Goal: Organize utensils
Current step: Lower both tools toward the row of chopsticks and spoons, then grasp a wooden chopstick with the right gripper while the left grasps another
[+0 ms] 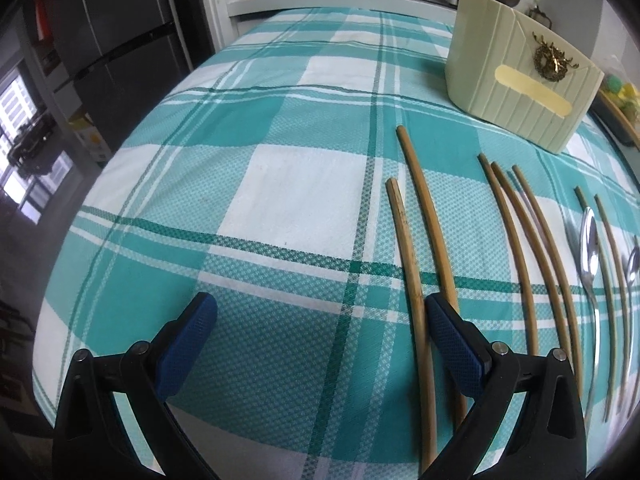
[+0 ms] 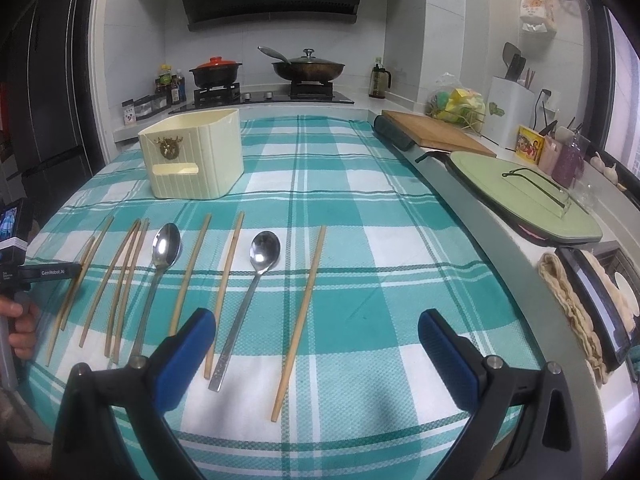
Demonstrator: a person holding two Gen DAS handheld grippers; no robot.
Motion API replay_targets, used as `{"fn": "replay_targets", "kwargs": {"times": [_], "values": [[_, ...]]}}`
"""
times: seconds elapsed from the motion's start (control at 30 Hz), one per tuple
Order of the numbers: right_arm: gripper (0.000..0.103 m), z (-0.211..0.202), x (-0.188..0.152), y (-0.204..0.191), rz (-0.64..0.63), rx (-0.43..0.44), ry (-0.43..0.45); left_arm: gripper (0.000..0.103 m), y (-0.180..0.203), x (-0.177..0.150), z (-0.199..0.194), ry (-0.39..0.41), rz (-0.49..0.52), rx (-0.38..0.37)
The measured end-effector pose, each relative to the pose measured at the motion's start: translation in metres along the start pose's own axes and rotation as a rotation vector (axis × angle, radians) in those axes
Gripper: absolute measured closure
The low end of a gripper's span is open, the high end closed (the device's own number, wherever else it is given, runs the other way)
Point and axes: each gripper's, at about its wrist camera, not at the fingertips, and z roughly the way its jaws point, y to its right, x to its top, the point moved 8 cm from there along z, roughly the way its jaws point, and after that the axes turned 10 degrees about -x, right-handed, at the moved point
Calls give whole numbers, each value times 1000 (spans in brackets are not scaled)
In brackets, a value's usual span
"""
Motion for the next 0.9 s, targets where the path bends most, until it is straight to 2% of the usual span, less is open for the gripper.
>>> {"fn": "replay_targets", "kwargs": {"times": [0.07, 0.2, 0.27, 0.33, 0.4, 0.5, 0.57, 0.8, 0.87, 0.9], "values": [[0, 15, -1, 1, -9, 34, -55, 0, -1, 1, 2, -21, 16, -19], [0, 60, -10, 5, -14, 86, -237, 0, -3, 4, 5, -69, 50, -52], [9, 79, -13, 2, -28, 115, -302, 1, -3, 5, 7, -101, 61, -73], [27, 97, -15, -6, -35, 166, -362, 1, -3, 7, 9, -135, 75, -91], [32, 115, -19, -12, -50, 184, -433, 4, -1, 10, 10, -169, 95, -104], [39, 129, -8, -18, -119, 166, -436, 18, 5, 17, 11, -198, 145, -109], [40, 140, -1, -20, -128, 173, -456, 32, 11, 21, 13, -220, 163, -122], [56, 180, 34, -27, -162, 140, -502, 67, 30, 43, 25, -249, 197, -144], [60, 190, 43, -32, -173, 127, -491, 87, 32, 52, 30, -249, 187, -157], [65, 194, 47, -34, -174, 124, -484, 91, 30, 53, 31, -246, 180, -169]]}}
